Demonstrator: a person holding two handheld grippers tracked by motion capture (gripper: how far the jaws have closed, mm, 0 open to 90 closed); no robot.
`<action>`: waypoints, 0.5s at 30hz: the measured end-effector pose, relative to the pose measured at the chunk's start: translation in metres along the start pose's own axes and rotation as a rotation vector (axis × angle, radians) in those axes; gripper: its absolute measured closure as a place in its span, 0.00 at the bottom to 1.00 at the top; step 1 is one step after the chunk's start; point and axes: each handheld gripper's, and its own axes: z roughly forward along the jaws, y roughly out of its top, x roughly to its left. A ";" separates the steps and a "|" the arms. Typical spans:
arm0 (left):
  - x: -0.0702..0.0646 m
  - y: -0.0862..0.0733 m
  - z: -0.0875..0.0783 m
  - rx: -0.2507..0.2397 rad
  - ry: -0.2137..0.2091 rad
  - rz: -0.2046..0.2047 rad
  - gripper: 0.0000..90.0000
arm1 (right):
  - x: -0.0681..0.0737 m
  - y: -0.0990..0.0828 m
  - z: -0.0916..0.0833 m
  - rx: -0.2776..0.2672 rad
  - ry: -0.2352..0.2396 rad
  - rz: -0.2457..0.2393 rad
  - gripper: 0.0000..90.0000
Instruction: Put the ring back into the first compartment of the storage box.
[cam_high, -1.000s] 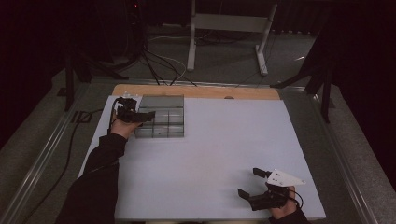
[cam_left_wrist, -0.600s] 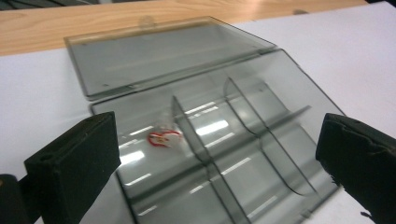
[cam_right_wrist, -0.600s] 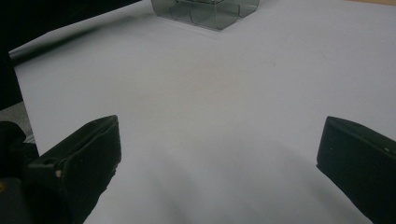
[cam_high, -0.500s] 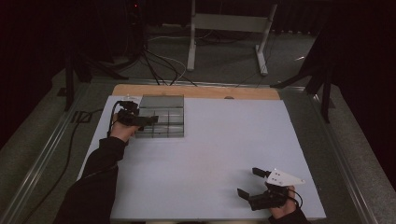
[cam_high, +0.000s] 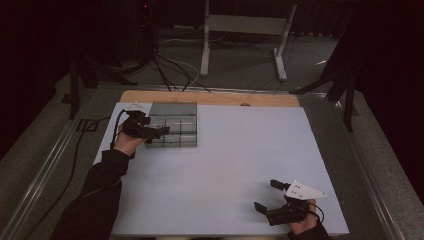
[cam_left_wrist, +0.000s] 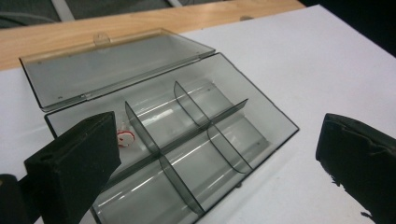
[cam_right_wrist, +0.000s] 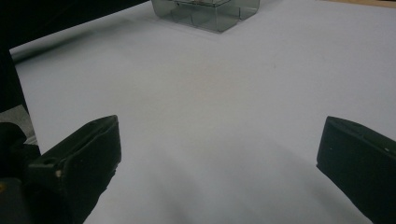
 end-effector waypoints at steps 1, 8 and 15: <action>-0.001 -0.001 -0.003 -0.002 -0.002 0.004 0.00 | 0.000 0.000 0.000 -0.001 0.000 0.001 0.00; -0.012 -0.009 -0.018 -0.034 -0.029 0.014 0.01 | 0.001 0.001 0.001 -0.002 0.001 0.003 0.00; -0.023 -0.024 -0.030 -0.042 -0.045 0.049 0.01 | 0.001 0.000 0.001 0.001 0.001 0.004 0.00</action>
